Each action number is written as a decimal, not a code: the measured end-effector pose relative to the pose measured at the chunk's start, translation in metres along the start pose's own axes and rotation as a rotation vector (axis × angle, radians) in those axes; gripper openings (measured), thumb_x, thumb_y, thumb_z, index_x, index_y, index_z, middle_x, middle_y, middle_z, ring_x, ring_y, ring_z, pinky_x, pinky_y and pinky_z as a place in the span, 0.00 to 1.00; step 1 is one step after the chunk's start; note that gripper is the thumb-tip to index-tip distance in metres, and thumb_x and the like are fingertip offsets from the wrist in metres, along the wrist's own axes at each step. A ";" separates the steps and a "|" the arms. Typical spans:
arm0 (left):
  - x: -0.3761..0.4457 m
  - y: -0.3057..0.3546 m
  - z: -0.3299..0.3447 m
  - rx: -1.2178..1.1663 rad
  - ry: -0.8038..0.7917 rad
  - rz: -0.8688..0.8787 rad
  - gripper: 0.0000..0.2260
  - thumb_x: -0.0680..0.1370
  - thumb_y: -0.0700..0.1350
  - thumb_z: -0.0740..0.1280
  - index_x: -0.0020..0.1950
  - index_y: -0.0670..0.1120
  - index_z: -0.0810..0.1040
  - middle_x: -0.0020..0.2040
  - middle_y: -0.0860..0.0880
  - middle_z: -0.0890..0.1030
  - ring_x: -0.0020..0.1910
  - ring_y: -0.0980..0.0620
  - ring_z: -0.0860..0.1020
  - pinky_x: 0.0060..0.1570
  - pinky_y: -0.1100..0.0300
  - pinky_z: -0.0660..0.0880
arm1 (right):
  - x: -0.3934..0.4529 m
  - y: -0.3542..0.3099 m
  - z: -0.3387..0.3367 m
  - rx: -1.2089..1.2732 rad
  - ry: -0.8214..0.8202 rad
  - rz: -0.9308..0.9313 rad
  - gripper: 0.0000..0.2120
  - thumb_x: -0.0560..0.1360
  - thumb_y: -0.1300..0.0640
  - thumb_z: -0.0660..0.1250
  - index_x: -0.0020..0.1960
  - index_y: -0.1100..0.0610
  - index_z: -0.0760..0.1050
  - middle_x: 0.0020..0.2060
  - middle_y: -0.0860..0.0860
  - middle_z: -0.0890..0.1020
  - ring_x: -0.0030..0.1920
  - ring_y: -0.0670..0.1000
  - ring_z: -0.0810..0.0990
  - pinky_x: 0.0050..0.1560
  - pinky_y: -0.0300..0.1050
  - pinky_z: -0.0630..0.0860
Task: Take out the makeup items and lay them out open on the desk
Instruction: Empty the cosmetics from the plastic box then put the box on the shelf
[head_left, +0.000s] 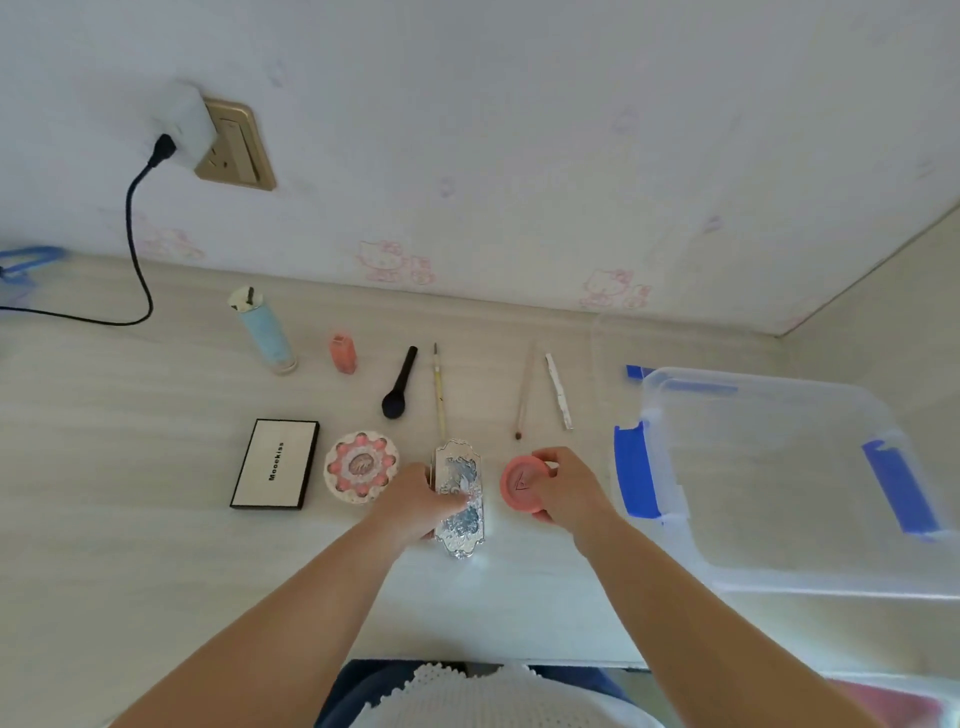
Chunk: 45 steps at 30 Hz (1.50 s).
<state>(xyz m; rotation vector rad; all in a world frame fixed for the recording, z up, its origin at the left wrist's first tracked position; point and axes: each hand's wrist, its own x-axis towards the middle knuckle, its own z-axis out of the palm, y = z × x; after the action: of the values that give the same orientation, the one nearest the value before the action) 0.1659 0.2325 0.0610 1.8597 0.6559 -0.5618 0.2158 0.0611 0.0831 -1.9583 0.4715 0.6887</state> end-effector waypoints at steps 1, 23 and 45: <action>0.002 0.000 0.001 0.007 -0.013 0.012 0.09 0.70 0.45 0.73 0.48 0.44 0.79 0.35 0.49 0.79 0.30 0.53 0.77 0.26 0.64 0.72 | 0.002 0.006 0.000 0.021 0.021 0.013 0.13 0.75 0.65 0.61 0.54 0.50 0.71 0.48 0.50 0.74 0.43 0.49 0.74 0.39 0.45 0.79; 0.013 0.015 0.029 0.489 0.297 0.116 0.27 0.67 0.60 0.72 0.56 0.43 0.72 0.56 0.46 0.74 0.59 0.45 0.73 0.55 0.52 0.72 | 0.014 0.026 -0.004 -0.224 0.197 -0.122 0.26 0.68 0.59 0.73 0.64 0.51 0.70 0.53 0.50 0.73 0.47 0.50 0.73 0.43 0.42 0.71; 0.012 0.007 0.031 0.468 0.358 0.155 0.25 0.68 0.59 0.72 0.54 0.44 0.71 0.54 0.46 0.73 0.57 0.45 0.73 0.54 0.52 0.71 | 0.009 0.023 -0.011 -0.297 0.180 -0.131 0.26 0.72 0.56 0.69 0.69 0.52 0.67 0.53 0.51 0.68 0.55 0.52 0.71 0.49 0.41 0.68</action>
<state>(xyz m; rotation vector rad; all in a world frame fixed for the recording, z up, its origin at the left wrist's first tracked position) 0.1771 0.2040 0.0467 2.4623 0.6393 -0.2948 0.2116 0.0401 0.0659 -2.3219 0.3599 0.5236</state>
